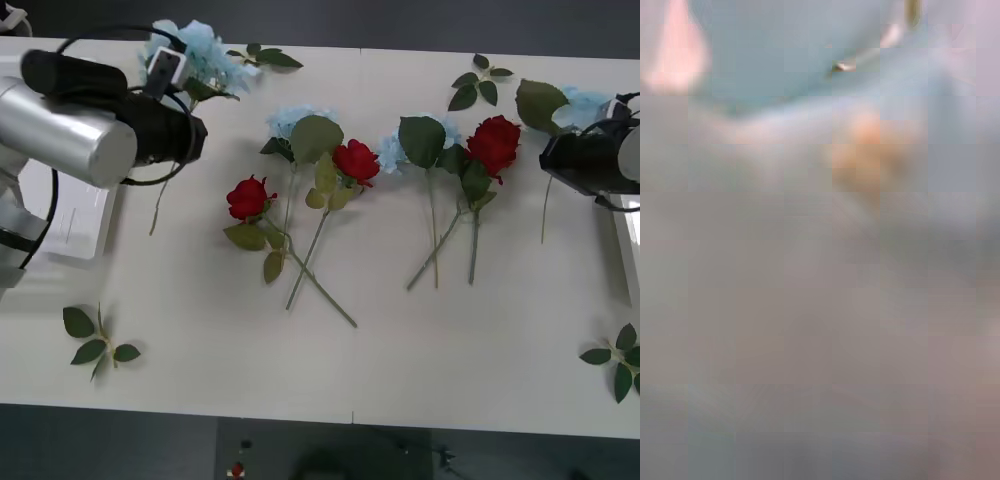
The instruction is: Put the red flowers into the right box and the blue flowers into the left box
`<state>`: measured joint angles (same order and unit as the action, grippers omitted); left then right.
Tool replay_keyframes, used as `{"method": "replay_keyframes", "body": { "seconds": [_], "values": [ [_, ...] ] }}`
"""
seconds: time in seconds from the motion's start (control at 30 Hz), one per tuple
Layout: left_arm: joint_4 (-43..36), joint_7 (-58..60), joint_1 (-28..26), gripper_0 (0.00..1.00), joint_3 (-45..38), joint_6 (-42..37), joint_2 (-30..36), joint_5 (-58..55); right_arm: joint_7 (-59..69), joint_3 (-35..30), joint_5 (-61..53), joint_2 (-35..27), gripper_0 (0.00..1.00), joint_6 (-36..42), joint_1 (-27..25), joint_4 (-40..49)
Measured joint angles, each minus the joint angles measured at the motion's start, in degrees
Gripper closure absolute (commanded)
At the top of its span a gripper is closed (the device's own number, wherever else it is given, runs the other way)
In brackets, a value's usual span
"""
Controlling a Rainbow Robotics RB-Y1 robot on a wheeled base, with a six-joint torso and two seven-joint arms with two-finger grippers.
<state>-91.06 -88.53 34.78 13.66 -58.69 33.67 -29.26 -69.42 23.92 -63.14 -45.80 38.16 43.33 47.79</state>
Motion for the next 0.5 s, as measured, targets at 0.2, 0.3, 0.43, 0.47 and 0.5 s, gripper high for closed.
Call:
{"method": "replay_keyframes", "body": {
  "seconds": [0.2, 0.3, 0.43, 0.47, 0.5],
  "values": [
    [-7.0, 0.0, -3.9, 1.0, -8.5, 0.0, 5.7, -1.1, 0.0, -4.7, -12.6, -5.6, 1.0, 4.3, -2.4, 7.0],
    [-7.4, 0.0, -5.7, 1.0, -12.2, 0.0, 10.4, -3.0, 0.0, -10.4, -17.5, -7.6, 1.0, 5.9, -6.9, 12.6],
    [-7.3, 0.0, -9.2, 1.0, -17.2, 0.0, 16.5, -5.6, -3.7, -17.4, -21.6, -10.4, 1.0, 7.1, -15.2, 21.8],
    [-7.2, 0.0, -10.3, 1.0, -18.5, 0.0, 17.8, -6.0, -6.0, -18.9, -22.7, -10.9, 1.0, 7.2, -17.3, 23.9],
    [-7.1, 0.0, -11.6, 1.0, -19.9, 0.0, 19.0, -6.8, -8.5, -20.3, -23.9, -11.4, 1.0, 7.2, -19.5, 26.2]
  ]
}}
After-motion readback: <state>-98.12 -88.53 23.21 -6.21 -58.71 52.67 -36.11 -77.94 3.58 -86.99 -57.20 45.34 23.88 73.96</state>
